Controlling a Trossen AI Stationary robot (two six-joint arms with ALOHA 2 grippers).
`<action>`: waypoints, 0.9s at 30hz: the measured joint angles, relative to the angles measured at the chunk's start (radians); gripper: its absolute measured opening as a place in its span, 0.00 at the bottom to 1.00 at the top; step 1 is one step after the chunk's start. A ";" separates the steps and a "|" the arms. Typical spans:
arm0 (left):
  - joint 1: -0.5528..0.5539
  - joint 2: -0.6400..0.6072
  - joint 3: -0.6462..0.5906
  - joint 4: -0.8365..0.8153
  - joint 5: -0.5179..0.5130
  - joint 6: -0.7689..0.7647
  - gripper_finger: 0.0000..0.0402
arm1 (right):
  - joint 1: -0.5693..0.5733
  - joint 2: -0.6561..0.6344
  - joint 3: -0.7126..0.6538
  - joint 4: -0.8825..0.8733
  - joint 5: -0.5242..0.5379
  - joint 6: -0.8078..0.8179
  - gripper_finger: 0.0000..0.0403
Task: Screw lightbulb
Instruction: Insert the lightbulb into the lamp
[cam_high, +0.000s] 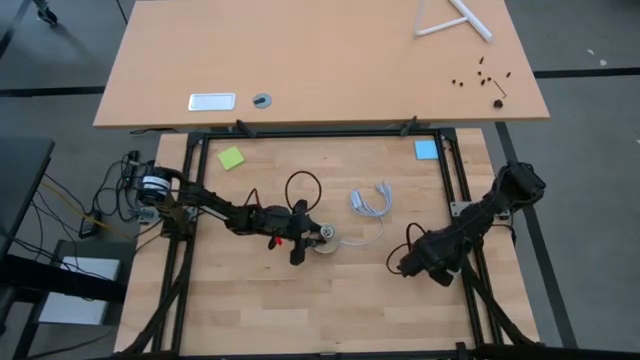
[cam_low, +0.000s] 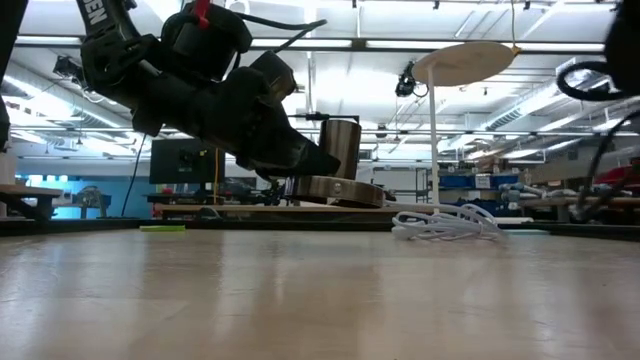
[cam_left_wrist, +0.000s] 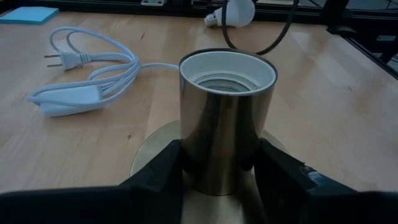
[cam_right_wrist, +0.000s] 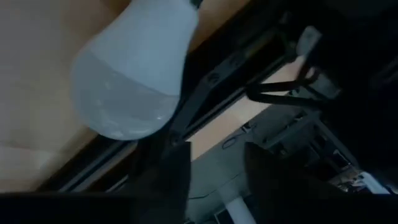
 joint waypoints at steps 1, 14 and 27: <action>0.000 0.000 0.000 0.000 0.000 0.000 0.40 | 0.010 0.000 -0.012 0.018 -0.012 0.013 0.30; 0.000 0.000 0.000 -0.002 -0.001 0.004 0.40 | 0.051 0.000 -0.029 0.340 -0.097 0.083 0.08; 0.000 0.000 0.000 -0.002 -0.002 0.006 0.40 | 0.047 0.000 0.160 0.215 0.027 -0.074 0.06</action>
